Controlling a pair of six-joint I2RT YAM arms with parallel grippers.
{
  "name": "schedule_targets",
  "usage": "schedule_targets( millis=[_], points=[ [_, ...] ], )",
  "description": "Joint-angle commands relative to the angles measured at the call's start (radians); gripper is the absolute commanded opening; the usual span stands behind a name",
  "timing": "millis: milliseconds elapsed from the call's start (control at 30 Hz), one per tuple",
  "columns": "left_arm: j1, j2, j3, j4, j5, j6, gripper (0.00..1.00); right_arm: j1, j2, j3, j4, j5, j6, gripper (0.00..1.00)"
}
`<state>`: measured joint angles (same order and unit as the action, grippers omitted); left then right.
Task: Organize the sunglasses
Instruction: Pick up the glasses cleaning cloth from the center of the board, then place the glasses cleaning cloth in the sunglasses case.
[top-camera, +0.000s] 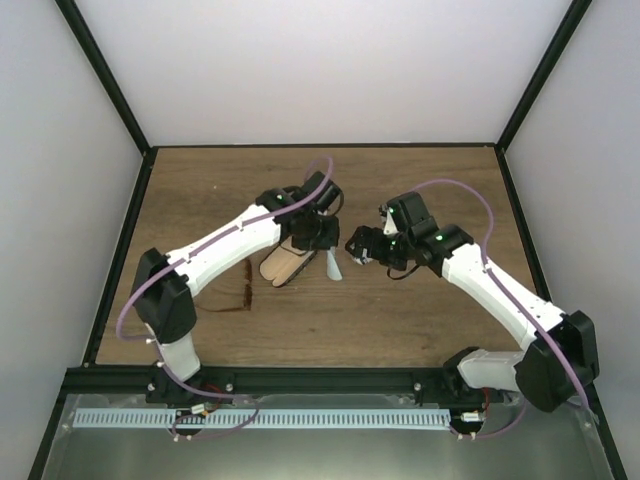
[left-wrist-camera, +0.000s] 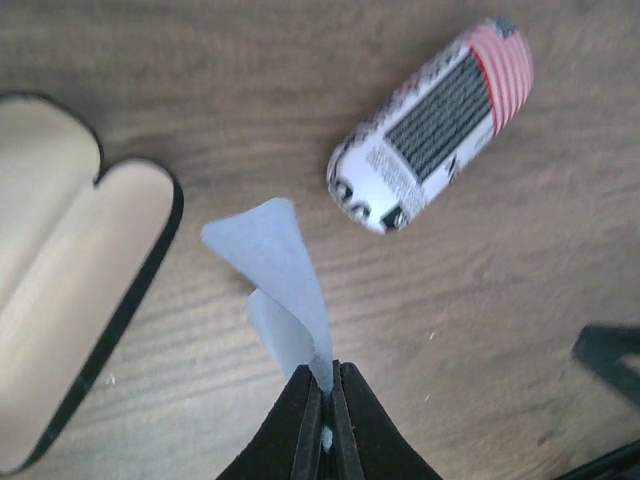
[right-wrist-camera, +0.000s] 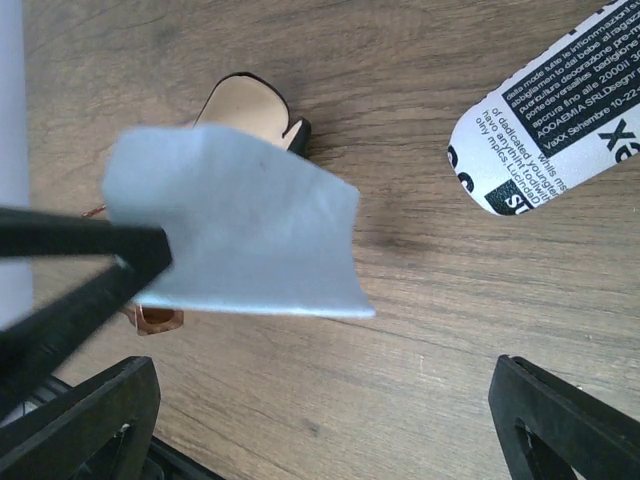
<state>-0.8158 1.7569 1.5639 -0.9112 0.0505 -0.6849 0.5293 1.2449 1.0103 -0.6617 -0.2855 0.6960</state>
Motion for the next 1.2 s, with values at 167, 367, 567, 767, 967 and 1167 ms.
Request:
schedule_targets(
  millis=[167,367,567,767,967,1167],
  points=[
    [0.138,0.152,0.272,-0.069,0.031,0.008,0.04,-0.018,0.055,0.007,0.039,-0.015,-0.03,0.94],
    [0.197,0.142,0.221,-0.032,-0.013,-0.067,0.04,-0.026,0.076,-0.004,0.031,-0.03,-0.067,0.94],
    [0.217,0.058,0.019,0.069,-0.033,-0.134,0.04,-0.033,0.087,-0.012,0.014,-0.051,-0.102,0.94],
    [0.218,-0.012,-0.157,0.142,-0.015,-0.174,0.04,-0.037,0.102,-0.004,-0.008,-0.057,-0.14,0.95],
    [0.218,-0.097,-0.274,0.133,-0.045,-0.21,0.04,-0.038,0.134,0.012,-0.012,-0.074,-0.17,0.95],
    [0.218,-0.179,-0.434,0.177,-0.009,-0.255,0.04,-0.038,0.183,0.038,0.005,-0.1,-0.178,0.95]
  ],
)
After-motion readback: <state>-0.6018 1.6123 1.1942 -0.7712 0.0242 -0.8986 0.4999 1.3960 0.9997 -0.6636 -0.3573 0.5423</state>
